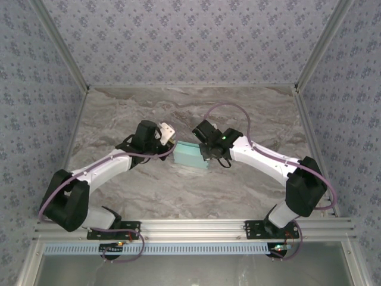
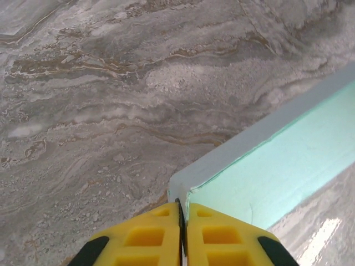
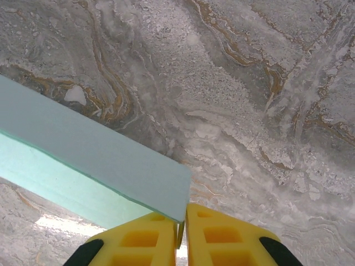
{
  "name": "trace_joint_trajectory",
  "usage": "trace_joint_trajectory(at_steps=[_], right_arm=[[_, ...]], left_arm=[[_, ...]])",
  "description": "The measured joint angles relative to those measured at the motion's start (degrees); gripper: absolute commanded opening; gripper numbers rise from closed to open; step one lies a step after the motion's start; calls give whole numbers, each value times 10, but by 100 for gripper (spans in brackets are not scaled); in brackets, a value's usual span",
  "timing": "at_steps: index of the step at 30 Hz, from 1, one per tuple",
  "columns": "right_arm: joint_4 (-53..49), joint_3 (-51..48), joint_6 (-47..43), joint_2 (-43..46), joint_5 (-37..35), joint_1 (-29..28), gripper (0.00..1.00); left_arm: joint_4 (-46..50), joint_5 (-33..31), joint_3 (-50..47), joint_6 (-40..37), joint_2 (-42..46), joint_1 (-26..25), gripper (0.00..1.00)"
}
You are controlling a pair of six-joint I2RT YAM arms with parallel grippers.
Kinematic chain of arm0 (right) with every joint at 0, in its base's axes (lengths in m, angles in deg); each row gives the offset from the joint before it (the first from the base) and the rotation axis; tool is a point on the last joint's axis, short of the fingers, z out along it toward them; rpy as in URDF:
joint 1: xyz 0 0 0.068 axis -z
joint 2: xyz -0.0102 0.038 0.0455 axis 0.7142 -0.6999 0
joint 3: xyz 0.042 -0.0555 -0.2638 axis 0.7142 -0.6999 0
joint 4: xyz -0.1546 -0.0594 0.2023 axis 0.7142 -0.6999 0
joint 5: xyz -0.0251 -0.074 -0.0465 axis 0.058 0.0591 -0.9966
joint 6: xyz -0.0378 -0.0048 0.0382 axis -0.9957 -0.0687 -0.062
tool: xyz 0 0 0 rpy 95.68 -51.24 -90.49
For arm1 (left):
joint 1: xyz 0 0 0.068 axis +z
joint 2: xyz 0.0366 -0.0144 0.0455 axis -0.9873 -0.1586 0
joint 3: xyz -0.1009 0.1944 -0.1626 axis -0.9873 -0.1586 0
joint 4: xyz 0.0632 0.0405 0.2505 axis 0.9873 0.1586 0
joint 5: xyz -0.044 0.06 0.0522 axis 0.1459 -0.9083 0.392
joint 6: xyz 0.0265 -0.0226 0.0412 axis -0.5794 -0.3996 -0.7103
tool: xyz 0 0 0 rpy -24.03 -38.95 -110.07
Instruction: Fold the paper box
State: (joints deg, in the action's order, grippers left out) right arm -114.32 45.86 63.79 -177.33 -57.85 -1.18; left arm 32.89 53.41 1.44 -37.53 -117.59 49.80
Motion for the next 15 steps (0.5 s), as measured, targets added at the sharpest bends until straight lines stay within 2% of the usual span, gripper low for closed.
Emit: trace_joint_trajectory(at_steps=[4,15], right_arm=[[-3,2,7,-1,0,0,13],[-27,22,43,-9,-4,0,22]], left_arm=[[-1,7,4,22,-4,2,0],[-2,28,4,103,-4,-2,0]])
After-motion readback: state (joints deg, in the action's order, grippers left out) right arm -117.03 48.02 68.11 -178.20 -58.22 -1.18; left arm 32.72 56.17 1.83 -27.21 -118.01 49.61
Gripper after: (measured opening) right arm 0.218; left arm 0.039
